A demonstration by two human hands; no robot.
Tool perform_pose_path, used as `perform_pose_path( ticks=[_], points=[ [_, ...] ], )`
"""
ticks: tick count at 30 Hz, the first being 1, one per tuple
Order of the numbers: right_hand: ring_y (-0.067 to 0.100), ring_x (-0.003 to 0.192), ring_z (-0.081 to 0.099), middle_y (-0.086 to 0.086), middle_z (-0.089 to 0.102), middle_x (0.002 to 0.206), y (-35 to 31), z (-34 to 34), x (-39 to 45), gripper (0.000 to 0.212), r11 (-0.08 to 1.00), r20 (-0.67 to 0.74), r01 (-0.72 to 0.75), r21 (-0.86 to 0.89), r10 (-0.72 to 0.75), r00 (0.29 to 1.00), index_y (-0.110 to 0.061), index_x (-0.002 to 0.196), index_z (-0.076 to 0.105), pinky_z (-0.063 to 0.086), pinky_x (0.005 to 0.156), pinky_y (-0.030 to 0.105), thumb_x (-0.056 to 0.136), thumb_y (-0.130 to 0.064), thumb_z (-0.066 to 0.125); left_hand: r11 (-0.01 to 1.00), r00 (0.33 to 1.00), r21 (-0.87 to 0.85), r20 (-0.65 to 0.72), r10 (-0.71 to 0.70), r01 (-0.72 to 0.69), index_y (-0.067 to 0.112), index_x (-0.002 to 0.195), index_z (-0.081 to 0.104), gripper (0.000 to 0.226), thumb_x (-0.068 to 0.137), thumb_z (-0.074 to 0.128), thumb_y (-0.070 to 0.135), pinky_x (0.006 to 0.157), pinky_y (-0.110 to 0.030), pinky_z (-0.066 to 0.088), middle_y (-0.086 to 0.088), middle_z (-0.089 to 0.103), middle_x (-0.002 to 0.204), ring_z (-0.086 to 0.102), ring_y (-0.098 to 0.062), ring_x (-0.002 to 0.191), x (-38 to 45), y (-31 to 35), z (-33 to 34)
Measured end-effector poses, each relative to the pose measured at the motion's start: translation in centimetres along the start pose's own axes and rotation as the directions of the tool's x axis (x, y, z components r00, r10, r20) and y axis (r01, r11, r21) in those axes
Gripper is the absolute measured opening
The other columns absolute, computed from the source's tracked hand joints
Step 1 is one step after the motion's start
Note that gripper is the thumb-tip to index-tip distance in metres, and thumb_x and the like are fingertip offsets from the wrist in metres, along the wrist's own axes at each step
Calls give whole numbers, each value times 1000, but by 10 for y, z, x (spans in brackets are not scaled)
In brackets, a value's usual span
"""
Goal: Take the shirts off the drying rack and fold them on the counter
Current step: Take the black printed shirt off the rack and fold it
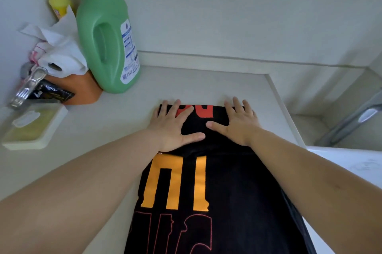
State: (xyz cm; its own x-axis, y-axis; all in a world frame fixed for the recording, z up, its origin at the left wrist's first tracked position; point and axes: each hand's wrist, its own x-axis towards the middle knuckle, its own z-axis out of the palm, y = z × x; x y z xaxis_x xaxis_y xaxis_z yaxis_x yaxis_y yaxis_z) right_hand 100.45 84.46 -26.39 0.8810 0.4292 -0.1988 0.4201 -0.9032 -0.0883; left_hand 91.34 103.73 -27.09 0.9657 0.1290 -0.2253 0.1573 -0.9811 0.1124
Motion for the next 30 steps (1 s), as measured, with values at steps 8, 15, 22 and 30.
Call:
perform_pose_path(
  ticks=[8,15,22,30],
  points=[
    [29,147,-13,7,-21,158,6,1,-33,112,974,39,-214,80,211,977,-24,151,-16,-1,118,50,70,-91,24,988,988,-14,34,-152,153,47,143,-20,95,66,12,92,117,-55,-3,-7,-21,157,-15,-40,143,-21,9,-2],
    [32,147,-2,12,-8,160,26,2,-123,93,862,73,-500,82,495,866,-15,153,-3,11,118,51,88,-72,30,975,975,-12,24,-222,222,26,153,-2,74,94,20,64,114,-46,20,-14,-1,159,11,-37,144,-102,4,5],
    [36,129,35,19,32,142,28,7,-216,75,838,22,-492,238,501,865,-10,144,26,37,103,43,86,-45,59,942,960,-251,-113,-258,224,12,141,29,62,92,55,39,94,-38,43,-15,40,133,47,-33,119,-177,19,16],
    [34,121,41,15,39,133,22,37,-314,61,826,-67,-399,399,460,885,-12,134,35,40,99,41,81,-29,60,854,915,-434,-140,-378,286,8,134,36,56,89,62,28,87,-38,50,-14,47,126,55,-31,108,-277,40,48]
  ],
)
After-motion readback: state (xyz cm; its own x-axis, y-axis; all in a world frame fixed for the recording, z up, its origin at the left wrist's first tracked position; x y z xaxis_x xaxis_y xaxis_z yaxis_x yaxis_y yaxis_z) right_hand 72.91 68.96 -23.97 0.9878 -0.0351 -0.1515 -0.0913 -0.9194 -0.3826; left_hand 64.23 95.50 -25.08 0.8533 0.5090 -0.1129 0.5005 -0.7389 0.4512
